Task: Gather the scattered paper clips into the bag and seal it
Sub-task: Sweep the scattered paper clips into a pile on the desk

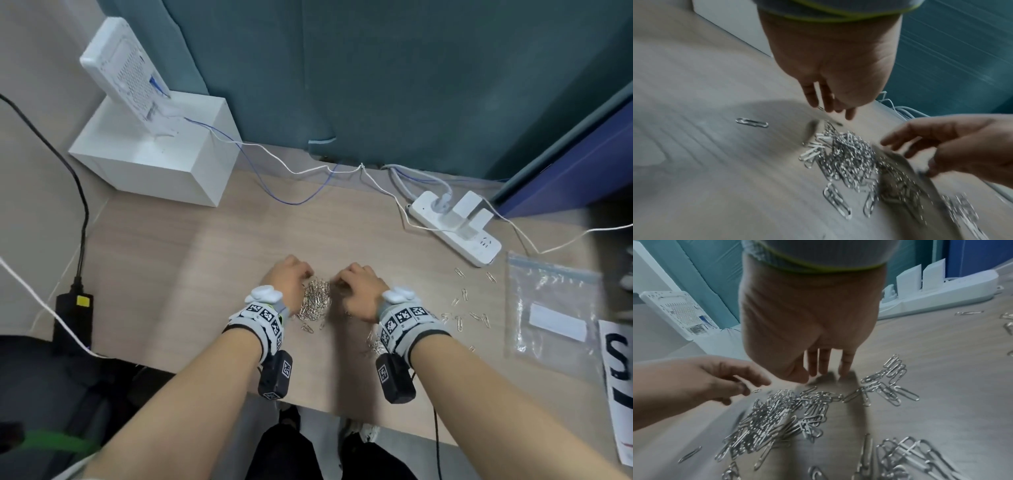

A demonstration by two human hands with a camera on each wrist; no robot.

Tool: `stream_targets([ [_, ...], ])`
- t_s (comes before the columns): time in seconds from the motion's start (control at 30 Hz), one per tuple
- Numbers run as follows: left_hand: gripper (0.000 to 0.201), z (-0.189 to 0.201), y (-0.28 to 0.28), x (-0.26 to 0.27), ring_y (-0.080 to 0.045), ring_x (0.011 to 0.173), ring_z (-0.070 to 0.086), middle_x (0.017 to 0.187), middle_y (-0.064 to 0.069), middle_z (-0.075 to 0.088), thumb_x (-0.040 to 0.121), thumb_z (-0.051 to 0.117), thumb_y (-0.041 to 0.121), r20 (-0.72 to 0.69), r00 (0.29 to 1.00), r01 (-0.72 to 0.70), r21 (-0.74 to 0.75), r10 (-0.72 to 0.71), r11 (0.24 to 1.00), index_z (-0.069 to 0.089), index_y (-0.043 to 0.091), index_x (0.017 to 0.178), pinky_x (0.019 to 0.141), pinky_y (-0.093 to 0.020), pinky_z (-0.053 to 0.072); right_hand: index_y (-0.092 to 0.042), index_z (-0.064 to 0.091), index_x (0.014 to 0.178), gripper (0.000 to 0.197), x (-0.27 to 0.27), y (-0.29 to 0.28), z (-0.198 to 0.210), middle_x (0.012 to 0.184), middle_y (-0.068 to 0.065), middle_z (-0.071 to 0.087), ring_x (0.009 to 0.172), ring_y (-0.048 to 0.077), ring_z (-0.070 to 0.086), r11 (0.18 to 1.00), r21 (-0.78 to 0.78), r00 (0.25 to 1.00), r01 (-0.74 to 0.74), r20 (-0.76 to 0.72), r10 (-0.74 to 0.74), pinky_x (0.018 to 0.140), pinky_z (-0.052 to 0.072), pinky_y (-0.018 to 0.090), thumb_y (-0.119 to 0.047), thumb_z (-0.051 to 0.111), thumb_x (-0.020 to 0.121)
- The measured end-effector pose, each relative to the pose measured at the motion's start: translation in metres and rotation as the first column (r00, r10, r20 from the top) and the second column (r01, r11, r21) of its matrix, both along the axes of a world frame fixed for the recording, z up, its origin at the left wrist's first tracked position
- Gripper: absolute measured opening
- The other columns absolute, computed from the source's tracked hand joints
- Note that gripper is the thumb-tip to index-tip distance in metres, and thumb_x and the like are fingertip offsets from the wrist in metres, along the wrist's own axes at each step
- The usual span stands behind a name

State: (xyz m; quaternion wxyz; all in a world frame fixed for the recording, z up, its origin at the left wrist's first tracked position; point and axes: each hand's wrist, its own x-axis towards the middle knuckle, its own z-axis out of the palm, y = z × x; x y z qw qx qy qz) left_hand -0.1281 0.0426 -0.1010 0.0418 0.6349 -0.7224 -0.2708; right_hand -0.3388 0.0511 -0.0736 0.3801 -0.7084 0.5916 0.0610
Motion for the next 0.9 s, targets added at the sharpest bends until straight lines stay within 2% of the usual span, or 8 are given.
stream_targets([
  [0.1, 0.053, 0.003, 0.002, 0.009, -0.024, 0.107, 0.057, 0.126, 0.002, 0.054, 0.082, 0.054, -0.002, 0.081, 0.989, -0.122, -0.01, 0.122, 0.992, 0.062, 0.03, 0.124, 0.09, -0.038, 0.052, -0.032, 0.053, 0.133, 0.056, -0.012, 0.001, 0.002, 0.13, -0.003, 0.046, 0.123, 0.023, 0.041, 0.995, -0.029, 0.994, 0.097, -0.054, -0.098, 0.089, 0.04, 0.038, -0.016, 0.061, 0.079],
  [0.17, 0.051, 0.003, 0.004, 0.006, -0.026, 0.106, 0.059, 0.129, -0.001, 0.053, 0.085, 0.05, -0.006, 0.065, 0.988, -0.146, 0.064, 0.142, 0.987, 0.061, 0.024, 0.125, 0.092, -0.036, 0.051, -0.029, 0.053, 0.136, 0.059, -0.017, 0.002, 0.0, 0.13, 0.0, 0.046, 0.124, 0.024, 0.041, 0.995, 0.026, 0.994, 0.1, -0.046, -0.099, 0.091, 0.041, 0.037, -0.011, 0.059, 0.08],
  [0.27, 0.048, 0.009, 0.008, -0.019, -0.024, 0.104, 0.061, 0.124, 0.0, 0.056, 0.085, 0.05, -0.007, 0.058, 0.996, -0.081, 0.126, 0.074, 0.989, 0.063, 0.023, 0.12, 0.09, -0.034, 0.051, -0.029, 0.062, 0.127, 0.045, -0.028, 0.011, 0.002, 0.12, -0.001, 0.051, 0.119, 0.024, 0.05, 0.992, 0.08, 0.993, 0.095, 0.06, -0.1, 0.102, 0.046, 0.04, -0.013, 0.055, 0.085],
  [0.33, 0.044, 0.013, 0.006, -0.043, -0.025, 0.102, 0.06, 0.119, 0.0, 0.057, 0.085, 0.05, -0.003, 0.075, 0.997, -0.025, 0.087, 0.018, 0.996, 0.063, 0.026, 0.116, 0.087, -0.038, 0.053, -0.03, 0.064, 0.121, 0.034, -0.043, 0.016, 0.008, 0.114, -0.003, 0.053, 0.113, 0.023, 0.054, 0.985, 0.024, 0.981, 0.169, 0.097, -0.171, 0.101, 0.048, 0.041, -0.026, 0.053, 0.09],
  [0.47, 0.047, 0.02, -0.007, -0.106, -0.028, 0.106, 0.058, 0.12, -0.002, 0.056, 0.085, 0.046, -0.003, 0.042, 0.988, 0.144, 0.034, -0.145, 0.989, 0.062, 0.025, 0.119, 0.09, -0.041, 0.051, -0.028, 0.057, 0.127, 0.034, -0.098, 0.027, 0.014, 0.13, 0.001, 0.053, 0.118, 0.026, 0.051, 0.927, -0.137, 0.934, 0.349, -0.027, -0.356, 0.101, 0.048, 0.046, -0.037, 0.047, 0.096],
  [0.67, 0.056, 0.017, -0.027, -0.223, -0.028, 0.123, 0.052, 0.142, 0.0, 0.05, 0.086, 0.054, 0.004, 0.046, 0.847, 0.528, 0.037, -0.529, 0.848, 0.053, 0.025, 0.138, 0.099, -0.039, 0.046, -0.023, 0.048, 0.139, 0.047, -0.191, 0.046, 0.011, 0.143, 0.006, 0.047, 0.127, 0.03, 0.046, 0.813, -0.203, 0.802, 0.545, -0.159, -0.577, 0.103, 0.045, 0.047, -0.025, 0.054, 0.092],
  [0.8, 0.075, 0.008, -0.034, -0.271, -0.025, 0.141, 0.038, 0.16, 0.003, 0.033, 0.082, 0.057, 0.01, 0.122, 0.716, 0.69, 0.031, -0.688, 0.723, 0.037, 0.027, 0.152, 0.113, -0.036, 0.037, -0.024, 0.035, 0.148, 0.069, -0.219, 0.048, 0.007, 0.149, 0.005, 0.038, 0.132, 0.03, 0.041, 0.824, -0.164, 0.803, 0.542, -0.186, -0.566, 0.101, 0.046, 0.046, -0.019, 0.06, 0.084],
  [0.9, 0.072, 0.0, -0.035, -0.289, -0.024, 0.146, 0.032, 0.163, 0.003, 0.03, 0.087, 0.055, 0.016, 0.149, 0.66, 0.742, 0.027, -0.736, 0.67, 0.032, 0.027, 0.154, 0.118, -0.034, 0.031, -0.024, 0.027, 0.154, 0.079, -0.228, 0.048, -0.002, 0.153, 0.005, 0.035, 0.133, 0.031, 0.04, 0.837, -0.15, 0.805, 0.526, -0.231, -0.547, 0.099, 0.047, 0.046, -0.023, 0.062, 0.084],
])
